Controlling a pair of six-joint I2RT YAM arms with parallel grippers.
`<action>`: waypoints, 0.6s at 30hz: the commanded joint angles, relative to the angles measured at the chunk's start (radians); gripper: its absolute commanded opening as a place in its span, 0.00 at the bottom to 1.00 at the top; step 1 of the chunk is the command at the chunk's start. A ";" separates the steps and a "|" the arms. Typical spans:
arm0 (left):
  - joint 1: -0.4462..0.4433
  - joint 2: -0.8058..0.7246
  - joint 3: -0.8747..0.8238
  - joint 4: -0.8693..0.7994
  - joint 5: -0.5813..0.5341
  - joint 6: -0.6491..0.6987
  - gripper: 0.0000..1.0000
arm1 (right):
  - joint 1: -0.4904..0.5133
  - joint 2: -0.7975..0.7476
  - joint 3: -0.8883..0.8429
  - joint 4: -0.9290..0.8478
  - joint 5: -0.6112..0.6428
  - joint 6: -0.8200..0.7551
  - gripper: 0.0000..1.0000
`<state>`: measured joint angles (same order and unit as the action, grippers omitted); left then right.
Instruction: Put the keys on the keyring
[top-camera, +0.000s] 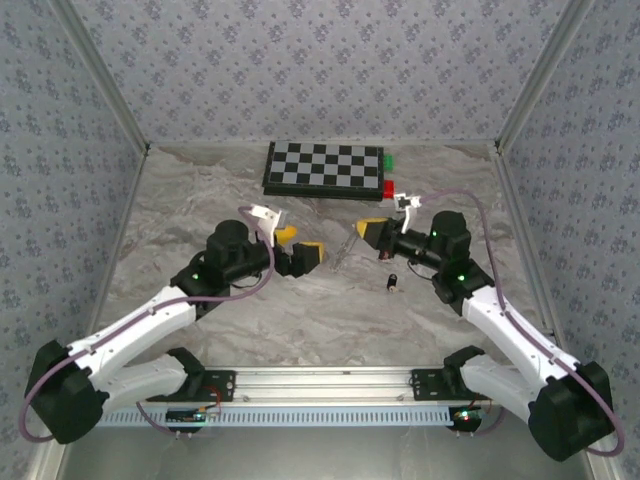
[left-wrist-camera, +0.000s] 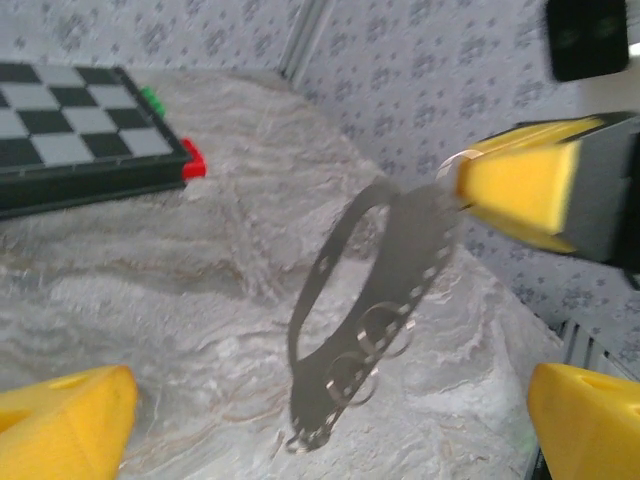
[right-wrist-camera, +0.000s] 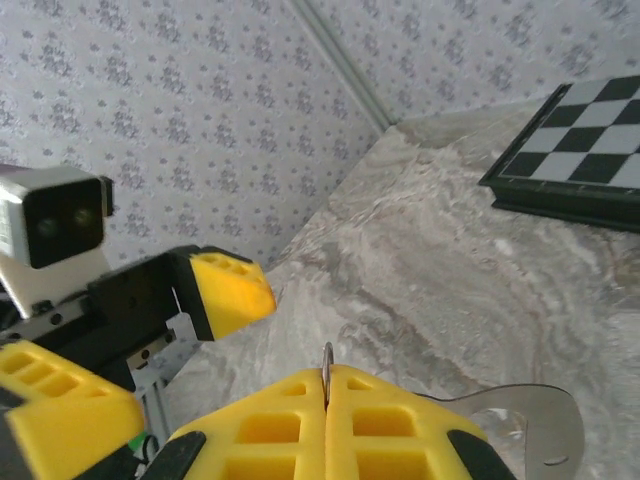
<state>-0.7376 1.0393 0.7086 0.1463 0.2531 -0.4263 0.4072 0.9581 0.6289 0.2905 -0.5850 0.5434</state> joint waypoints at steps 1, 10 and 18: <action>-0.021 0.054 0.041 -0.048 -0.061 0.013 1.00 | -0.049 -0.064 -0.031 -0.071 0.038 -0.064 0.00; -0.137 0.329 0.140 -0.075 -0.119 -0.001 0.96 | -0.214 -0.318 -0.140 -0.293 0.191 -0.093 0.00; -0.262 0.580 0.303 -0.183 -0.193 0.098 0.67 | -0.314 -0.498 -0.202 -0.461 0.280 -0.092 0.00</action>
<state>-0.9672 1.5665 0.9413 0.0280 0.1097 -0.3817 0.1169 0.4988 0.4461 -0.1009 -0.3531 0.4610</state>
